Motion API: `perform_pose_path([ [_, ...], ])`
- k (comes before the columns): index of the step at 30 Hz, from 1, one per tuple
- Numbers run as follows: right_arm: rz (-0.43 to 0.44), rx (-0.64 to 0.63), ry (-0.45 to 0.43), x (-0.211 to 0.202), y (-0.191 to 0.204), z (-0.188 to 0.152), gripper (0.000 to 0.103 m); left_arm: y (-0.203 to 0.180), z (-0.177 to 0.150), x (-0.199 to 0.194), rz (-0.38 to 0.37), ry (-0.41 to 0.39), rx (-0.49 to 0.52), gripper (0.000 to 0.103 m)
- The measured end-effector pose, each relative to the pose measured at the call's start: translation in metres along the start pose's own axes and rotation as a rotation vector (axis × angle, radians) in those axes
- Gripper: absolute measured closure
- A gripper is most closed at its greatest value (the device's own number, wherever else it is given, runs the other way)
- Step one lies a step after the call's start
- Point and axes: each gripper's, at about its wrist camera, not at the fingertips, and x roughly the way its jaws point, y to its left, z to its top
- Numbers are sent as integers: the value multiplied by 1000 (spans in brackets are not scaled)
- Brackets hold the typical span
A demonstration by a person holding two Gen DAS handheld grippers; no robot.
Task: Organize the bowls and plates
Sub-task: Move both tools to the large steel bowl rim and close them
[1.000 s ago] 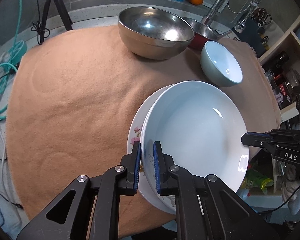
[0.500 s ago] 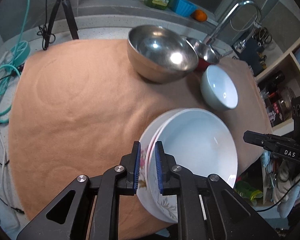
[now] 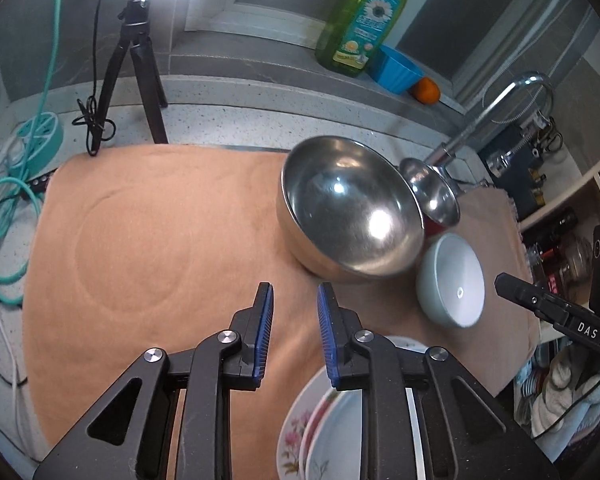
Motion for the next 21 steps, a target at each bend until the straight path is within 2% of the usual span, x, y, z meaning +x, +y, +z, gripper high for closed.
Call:
perform_pose_path([
  [12, 22, 20, 31, 48, -2, 49, 69, 11, 35, 24, -33, -4, -81, 82],
  [21, 9, 33, 60, 77, -6, 67, 69, 19, 51, 46, -32, 19, -104, 82],
])
